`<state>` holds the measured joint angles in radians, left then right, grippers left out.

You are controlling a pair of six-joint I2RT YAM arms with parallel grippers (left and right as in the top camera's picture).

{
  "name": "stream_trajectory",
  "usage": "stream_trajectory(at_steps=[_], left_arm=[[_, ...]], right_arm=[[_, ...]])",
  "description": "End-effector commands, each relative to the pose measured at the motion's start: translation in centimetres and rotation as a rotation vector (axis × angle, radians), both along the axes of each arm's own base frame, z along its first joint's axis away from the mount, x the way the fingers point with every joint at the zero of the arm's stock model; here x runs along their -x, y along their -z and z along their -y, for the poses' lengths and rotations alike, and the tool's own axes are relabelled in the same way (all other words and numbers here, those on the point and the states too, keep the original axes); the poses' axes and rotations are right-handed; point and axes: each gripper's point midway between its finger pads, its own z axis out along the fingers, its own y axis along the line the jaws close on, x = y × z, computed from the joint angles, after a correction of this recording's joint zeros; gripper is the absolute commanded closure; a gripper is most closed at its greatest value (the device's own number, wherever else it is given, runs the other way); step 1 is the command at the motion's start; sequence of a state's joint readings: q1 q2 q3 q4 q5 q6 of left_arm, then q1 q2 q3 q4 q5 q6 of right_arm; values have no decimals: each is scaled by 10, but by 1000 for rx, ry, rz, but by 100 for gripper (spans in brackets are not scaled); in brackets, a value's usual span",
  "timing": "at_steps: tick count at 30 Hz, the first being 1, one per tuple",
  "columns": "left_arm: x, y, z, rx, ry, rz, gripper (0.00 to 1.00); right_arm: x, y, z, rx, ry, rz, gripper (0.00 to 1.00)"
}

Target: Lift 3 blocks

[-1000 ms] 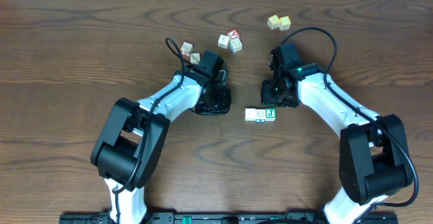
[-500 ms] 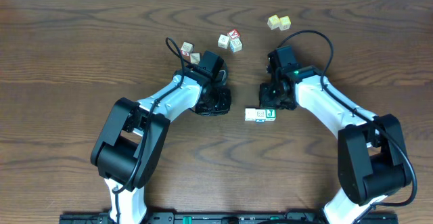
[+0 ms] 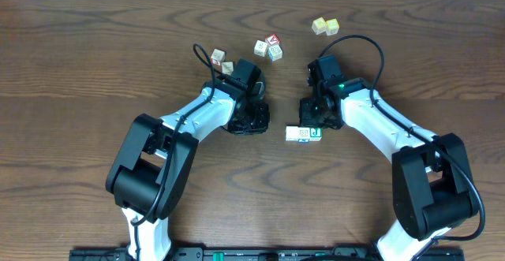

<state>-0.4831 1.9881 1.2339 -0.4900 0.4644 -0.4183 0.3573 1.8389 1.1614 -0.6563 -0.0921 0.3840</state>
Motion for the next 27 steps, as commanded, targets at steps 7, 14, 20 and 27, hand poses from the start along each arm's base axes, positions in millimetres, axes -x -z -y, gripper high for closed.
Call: stream_trajectory(at_steps=[7, 14, 20, 27], left_arm=[[-1, -4, -3, -7, 6, 20, 93], [-1, -4, -3, -7, 6, 20, 93], [-1, -4, -3, -7, 6, 20, 93], [-1, -4, -3, -7, 6, 20, 93]], right_arm=[[6, 4, 0, 12, 11, -10, 99], [7, 5, 1, 13, 12, -15, 99], [9, 5, 0, 8, 13, -21, 99], [10, 5, -3, -8, 9, -28, 99]])
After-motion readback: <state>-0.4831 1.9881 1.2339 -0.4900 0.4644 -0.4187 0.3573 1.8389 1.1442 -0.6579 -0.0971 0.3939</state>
